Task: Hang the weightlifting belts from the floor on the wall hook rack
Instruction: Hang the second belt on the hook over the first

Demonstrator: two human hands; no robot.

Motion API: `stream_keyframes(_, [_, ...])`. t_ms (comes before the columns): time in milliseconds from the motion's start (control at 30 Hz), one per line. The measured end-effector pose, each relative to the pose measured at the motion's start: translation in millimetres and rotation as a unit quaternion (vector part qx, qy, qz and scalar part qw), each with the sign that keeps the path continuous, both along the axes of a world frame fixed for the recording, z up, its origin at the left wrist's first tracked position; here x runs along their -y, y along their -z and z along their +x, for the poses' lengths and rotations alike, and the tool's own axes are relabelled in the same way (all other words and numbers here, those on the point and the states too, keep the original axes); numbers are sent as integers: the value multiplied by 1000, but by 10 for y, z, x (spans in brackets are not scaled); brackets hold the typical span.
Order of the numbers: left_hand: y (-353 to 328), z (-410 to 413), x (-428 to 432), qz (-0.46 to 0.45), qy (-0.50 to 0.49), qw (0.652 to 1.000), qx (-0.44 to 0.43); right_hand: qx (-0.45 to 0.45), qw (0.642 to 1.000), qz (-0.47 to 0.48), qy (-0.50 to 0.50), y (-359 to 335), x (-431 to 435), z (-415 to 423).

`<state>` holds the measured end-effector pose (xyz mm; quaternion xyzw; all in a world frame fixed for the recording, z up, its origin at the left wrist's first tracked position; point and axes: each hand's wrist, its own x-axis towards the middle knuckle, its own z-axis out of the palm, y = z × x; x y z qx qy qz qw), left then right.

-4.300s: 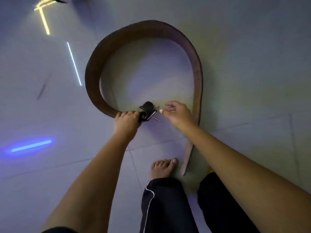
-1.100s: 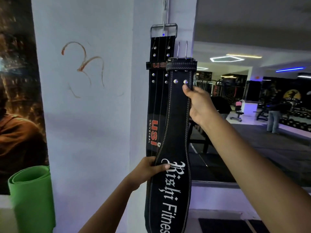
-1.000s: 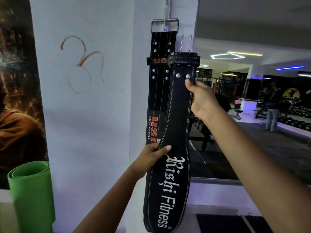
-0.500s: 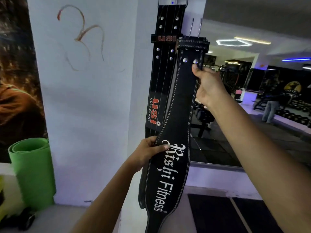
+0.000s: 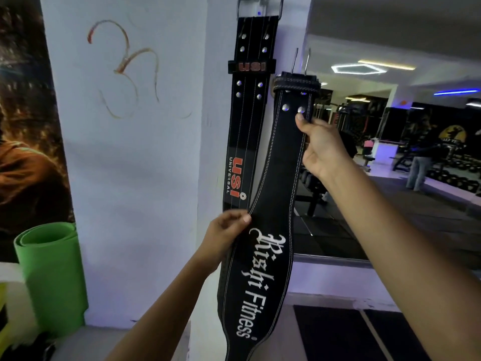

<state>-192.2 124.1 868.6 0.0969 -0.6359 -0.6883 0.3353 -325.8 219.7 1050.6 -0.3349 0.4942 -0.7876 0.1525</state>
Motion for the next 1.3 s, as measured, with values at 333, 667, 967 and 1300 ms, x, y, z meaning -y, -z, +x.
stream_keyframes(333, [-1333, -343, -113, -112, 6, 986, -126, -29, 1000, -7, 1, 339, -52, 207])
stream_keyframes(667, [-1458, -501, -96, -13, 8, 986, -164, -98, 967, 221, -84, 1744, -379, 86])
stream_keyframes(967, [-1611, -533, -67, -35, -5, 986, -162, -67, 955, 264, -116, 2375, -544, 38])
stream_keyframes(1300, [-1656, -498, -54, -39, -16, 982, -184, 0, 976, 207, -72, 2371, -552, -53])
